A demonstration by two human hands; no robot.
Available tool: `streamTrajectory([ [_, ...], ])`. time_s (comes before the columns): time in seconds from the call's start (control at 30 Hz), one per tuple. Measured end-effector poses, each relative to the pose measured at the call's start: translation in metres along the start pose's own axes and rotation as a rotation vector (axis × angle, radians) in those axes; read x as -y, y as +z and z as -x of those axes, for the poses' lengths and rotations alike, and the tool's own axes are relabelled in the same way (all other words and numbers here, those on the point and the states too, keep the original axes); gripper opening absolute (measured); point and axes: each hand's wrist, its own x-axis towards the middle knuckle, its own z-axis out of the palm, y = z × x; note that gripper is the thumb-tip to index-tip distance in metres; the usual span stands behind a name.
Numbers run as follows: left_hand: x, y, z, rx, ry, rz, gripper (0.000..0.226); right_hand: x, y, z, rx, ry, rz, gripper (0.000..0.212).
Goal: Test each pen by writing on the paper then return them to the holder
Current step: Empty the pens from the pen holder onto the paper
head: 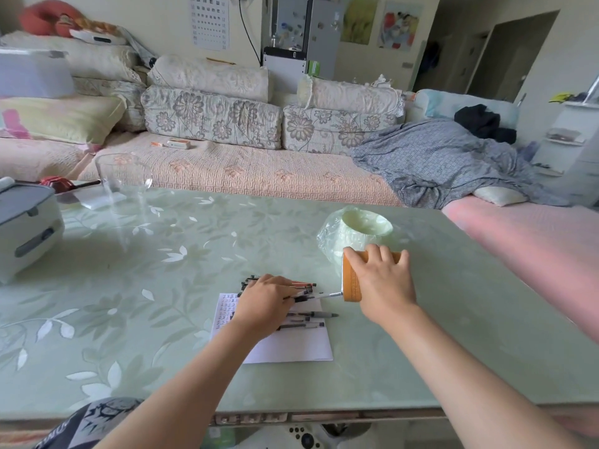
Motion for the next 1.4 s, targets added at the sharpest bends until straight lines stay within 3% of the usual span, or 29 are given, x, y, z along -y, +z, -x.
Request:
streamTrajectory([
  [0.1, -0.006, 0.004, 0.001, -0.003, 0.095, 0.044, 0.043, -0.004, 0.003, 0.003, 0.025, 0.029, 0.013, 0.099],
  [0.27, -0.013, 0.012, -0.005, -0.045, 0.099, 0.118, 0.024, -0.002, 0.006, 0.006, 0.026, 0.069, 0.005, 0.099],
  [0.43, -0.011, 0.017, -0.004, -0.022, 0.086, 0.069, 0.025, -0.007, 0.004, 0.004, -0.015, 0.148, -0.067, 0.097],
  [0.6, -0.016, -0.004, -0.002, -0.080, 0.026, 0.262, 0.042, 0.008, 0.000, 0.000, -0.067, 0.132, -0.459, 0.086],
  [0.77, -0.008, -0.042, -0.008, 0.021, -0.189, 0.787, 0.058, 0.038, -0.013, -0.015, -0.075, 0.044, -0.929, 0.090],
  [0.93, 0.020, -0.074, -0.007, -0.051, -0.235, 0.986, 0.067, 0.080, -0.016, -0.039, -0.089, 0.011, -1.219, 0.101],
  [1.07, 0.054, -0.094, -0.005, -0.122, -0.229, 0.981, 0.062, 0.121, -0.015, -0.065, -0.091, 0.008, -1.364, 0.101],
  [1.3, 0.123, -0.110, -0.018, -0.242, -0.312, 0.737, 0.090, 0.192, -0.013, -0.118, 0.030, 0.051, -1.513, 0.095],
  [1.4, 0.152, -0.111, -0.023, -0.288, -0.367, 0.700, 0.092, 0.222, -0.011, -0.141, 0.067, 0.028, -1.539, 0.092],
])
